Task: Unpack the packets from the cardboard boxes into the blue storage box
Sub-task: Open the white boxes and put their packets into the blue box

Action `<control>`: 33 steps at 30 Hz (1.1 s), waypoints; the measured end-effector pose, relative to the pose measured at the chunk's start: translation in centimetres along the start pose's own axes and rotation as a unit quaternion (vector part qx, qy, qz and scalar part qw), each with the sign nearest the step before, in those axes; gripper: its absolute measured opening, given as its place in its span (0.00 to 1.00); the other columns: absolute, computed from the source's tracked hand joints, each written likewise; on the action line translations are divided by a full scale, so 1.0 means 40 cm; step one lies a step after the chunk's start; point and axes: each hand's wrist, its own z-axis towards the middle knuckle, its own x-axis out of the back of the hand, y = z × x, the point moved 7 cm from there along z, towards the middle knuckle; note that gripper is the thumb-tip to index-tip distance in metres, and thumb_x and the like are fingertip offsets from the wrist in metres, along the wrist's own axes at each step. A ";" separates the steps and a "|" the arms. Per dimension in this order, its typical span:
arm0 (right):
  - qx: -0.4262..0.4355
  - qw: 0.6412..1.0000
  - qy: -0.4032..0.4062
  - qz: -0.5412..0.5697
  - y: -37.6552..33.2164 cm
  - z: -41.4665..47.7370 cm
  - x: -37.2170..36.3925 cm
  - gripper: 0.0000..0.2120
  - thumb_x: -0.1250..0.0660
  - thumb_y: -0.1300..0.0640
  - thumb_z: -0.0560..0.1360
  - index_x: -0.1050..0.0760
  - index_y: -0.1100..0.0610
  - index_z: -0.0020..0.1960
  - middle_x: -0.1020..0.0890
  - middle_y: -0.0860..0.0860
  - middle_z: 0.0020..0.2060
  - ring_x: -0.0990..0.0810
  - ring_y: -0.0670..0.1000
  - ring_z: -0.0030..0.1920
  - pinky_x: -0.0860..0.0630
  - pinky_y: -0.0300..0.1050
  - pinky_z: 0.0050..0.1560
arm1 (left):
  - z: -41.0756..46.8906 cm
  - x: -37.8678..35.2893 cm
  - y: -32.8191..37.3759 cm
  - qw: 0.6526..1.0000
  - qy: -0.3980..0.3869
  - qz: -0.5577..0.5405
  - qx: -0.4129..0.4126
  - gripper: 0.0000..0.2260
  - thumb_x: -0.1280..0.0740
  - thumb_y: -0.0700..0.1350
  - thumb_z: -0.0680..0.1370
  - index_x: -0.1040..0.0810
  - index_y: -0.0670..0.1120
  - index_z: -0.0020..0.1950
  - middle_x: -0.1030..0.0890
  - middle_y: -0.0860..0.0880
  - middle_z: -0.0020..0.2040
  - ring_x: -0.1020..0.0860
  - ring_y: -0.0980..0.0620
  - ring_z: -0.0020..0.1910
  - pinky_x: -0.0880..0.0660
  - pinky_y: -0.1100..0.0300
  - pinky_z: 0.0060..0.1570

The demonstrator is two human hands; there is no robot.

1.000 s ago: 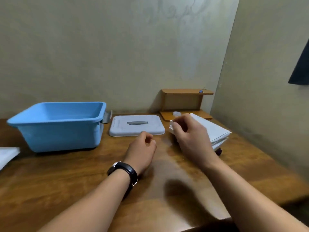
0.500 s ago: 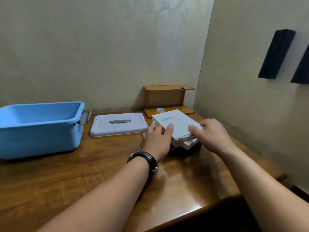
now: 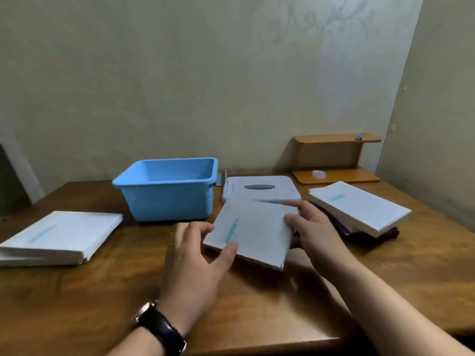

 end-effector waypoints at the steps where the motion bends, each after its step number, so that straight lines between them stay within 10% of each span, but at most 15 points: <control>1: -0.015 0.999 -0.034 0.000 0.011 0.006 -0.042 0.13 0.38 0.56 0.87 0.24 0.44 0.69 0.17 0.47 0.61 0.16 0.48 0.58 0.16 0.41 0.39 | 0.010 0.026 -0.008 0.996 -0.030 0.072 -0.048 0.30 0.28 0.70 0.71 0.31 0.65 0.69 0.36 0.64 0.68 0.33 0.58 0.70 0.28 0.60 0.67; 3: -0.024 0.995 -0.098 -0.026 0.025 0.021 -0.125 0.13 0.36 0.55 0.87 0.23 0.44 0.69 0.16 0.47 0.60 0.16 0.47 0.57 0.17 0.42 0.46 | 0.034 0.032 -0.039 0.964 -0.144 0.195 -0.110 0.48 0.28 0.76 0.66 0.45 0.67 0.81 0.49 0.65 0.80 0.50 0.58 0.82 0.48 0.53 0.82; 7: -0.002 0.979 -0.191 -0.077 0.017 0.059 -0.257 0.13 0.32 0.52 0.84 0.20 0.44 0.68 0.14 0.49 0.60 0.14 0.48 0.58 0.17 0.46 0.59 | 0.112 0.021 -0.105 0.895 -0.276 0.327 -0.127 0.62 0.31 0.81 0.63 0.68 0.65 0.83 0.67 0.57 0.85 0.70 0.56 0.82 0.66 0.43 0.82; 11: 0.006 0.979 -0.198 -0.051 0.016 0.121 -0.313 0.18 0.30 0.49 0.83 0.23 0.50 0.71 0.13 0.56 0.58 0.12 0.57 0.57 0.15 0.60 0.61 | 0.195 0.016 -0.113 0.882 -0.310 0.333 -0.118 0.62 0.31 0.81 0.62 0.65 0.63 0.84 0.51 0.54 0.86 0.53 0.49 0.85 0.57 0.41 0.83; 14: -0.040 0.978 -0.200 0.047 0.046 0.164 -0.306 0.17 0.34 0.55 0.86 0.27 0.60 0.73 0.13 0.61 0.52 0.12 0.54 0.43 0.15 0.48 0.42 | 0.217 -0.001 -0.113 0.907 -0.269 0.304 -0.113 0.60 0.29 0.80 0.62 0.57 0.63 0.85 0.39 0.54 0.78 0.40 0.48 0.78 0.41 0.49 0.79; 28: -0.020 0.959 -0.281 0.012 0.044 0.171 -0.312 0.26 0.26 0.63 0.80 0.30 0.46 0.73 0.13 0.61 0.57 0.12 0.64 0.54 0.15 0.50 0.44 | 0.213 0.013 -0.117 0.920 -0.176 0.307 -0.166 0.59 0.34 0.83 0.59 0.59 0.68 0.82 0.44 0.56 0.76 0.44 0.52 0.76 0.46 0.52 0.79; 33: -0.023 0.963 -0.269 0.022 0.047 0.181 -0.297 0.28 0.32 0.66 0.78 0.28 0.43 0.73 0.14 0.61 0.62 0.12 0.61 0.58 0.17 0.59 0.60 | 0.212 0.030 -0.115 0.930 -0.168 0.276 -0.172 0.59 0.33 0.83 0.58 0.60 0.70 0.81 0.45 0.58 0.76 0.45 0.54 0.77 0.47 0.54 0.79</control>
